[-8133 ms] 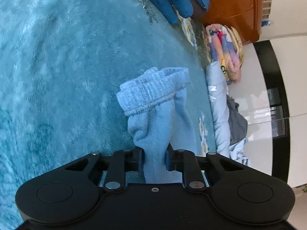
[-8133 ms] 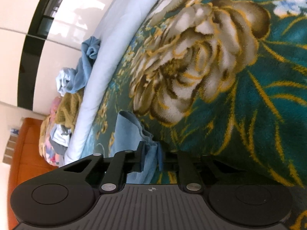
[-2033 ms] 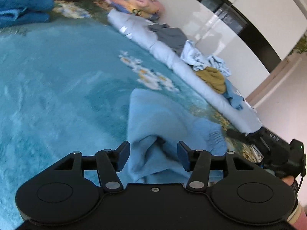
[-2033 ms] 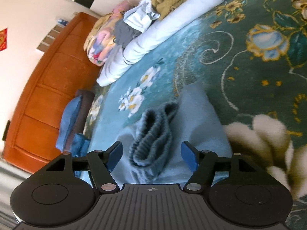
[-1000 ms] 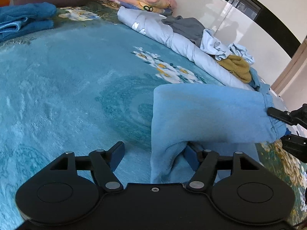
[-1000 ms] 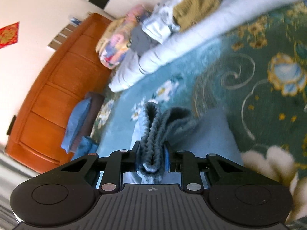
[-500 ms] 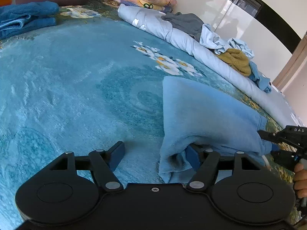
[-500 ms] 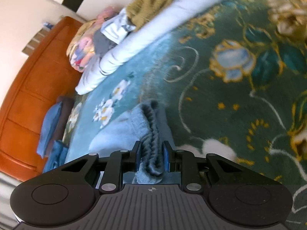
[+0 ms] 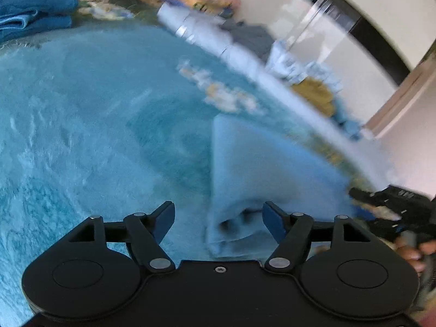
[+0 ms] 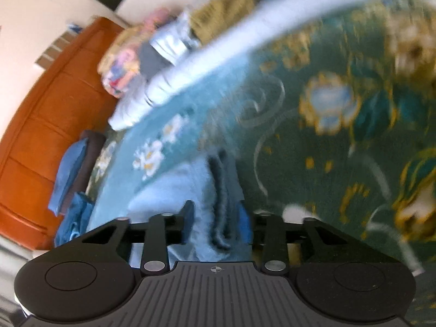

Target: Fold clothes

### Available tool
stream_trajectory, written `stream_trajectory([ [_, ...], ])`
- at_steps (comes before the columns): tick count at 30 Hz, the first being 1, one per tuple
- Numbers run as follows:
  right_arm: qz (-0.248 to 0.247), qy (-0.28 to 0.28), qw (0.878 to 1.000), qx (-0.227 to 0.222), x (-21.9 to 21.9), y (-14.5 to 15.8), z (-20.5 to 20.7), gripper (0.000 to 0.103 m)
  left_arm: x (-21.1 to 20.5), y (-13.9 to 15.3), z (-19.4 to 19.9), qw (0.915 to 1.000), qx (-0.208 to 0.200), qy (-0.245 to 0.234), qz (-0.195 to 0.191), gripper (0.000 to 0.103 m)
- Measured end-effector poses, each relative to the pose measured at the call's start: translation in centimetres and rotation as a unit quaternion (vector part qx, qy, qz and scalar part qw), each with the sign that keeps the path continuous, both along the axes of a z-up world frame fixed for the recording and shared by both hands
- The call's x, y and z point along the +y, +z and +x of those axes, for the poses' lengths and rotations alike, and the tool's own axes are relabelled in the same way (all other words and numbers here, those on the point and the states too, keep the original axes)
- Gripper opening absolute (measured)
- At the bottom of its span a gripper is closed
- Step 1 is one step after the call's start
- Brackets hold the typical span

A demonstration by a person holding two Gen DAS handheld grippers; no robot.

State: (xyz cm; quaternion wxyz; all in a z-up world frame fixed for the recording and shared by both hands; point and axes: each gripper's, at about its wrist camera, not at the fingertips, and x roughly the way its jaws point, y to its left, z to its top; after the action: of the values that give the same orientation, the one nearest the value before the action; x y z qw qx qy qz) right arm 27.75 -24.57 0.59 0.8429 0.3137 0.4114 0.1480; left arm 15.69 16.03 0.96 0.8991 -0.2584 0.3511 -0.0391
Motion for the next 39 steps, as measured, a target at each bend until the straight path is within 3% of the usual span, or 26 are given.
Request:
stream_trajectory([
  [5,-0.010,0.017,0.999,-0.046,0.7,2.6,-0.1,0.038,0.0,3.5,1.1,0.9986,-0.053,-0.005,0.000,0.075],
  [10,-0.063,0.064,0.995,-0.046,5.0,2.8,1.6,0.033,-3.3,4.3,4.6,0.9979,-0.045,-0.042,0.019,0.073],
  [13,-0.081,0.075,0.993,-0.041,6.0,2.3,2.3,0.021,-4.4,2.9,5.2,0.9984,-0.031,-0.046,0.008,0.068],
  [16,-0.100,0.074,0.991,-0.043,6.0,2.1,2.8,0.010,-4.6,1.4,5.3,0.9989,-0.013,-0.044,0.009,0.047],
  [19,-0.110,0.073,0.991,-0.039,5.6,1.6,3.2,0.009,-4.2,0.4,5.2,0.9990,-0.003,-0.044,0.009,0.043],
  [27,-0.083,0.062,0.995,-0.003,4.7,-0.9,4.5,0.006,-3.0,-0.9,5.3,0.9995,0.012,-0.030,0.004,0.042],
  [34,-0.085,0.070,0.994,-0.012,4.8,0.2,4.3,0.009,-3.1,0.0,5.5,0.9993,0.008,-0.037,0.005,0.042],
  [39,-0.078,0.060,0.994,-0.052,3.7,2.6,2.8,0.013,-2.7,2.4,5.2,0.9985,-0.031,-0.045,0.004,0.060],
])
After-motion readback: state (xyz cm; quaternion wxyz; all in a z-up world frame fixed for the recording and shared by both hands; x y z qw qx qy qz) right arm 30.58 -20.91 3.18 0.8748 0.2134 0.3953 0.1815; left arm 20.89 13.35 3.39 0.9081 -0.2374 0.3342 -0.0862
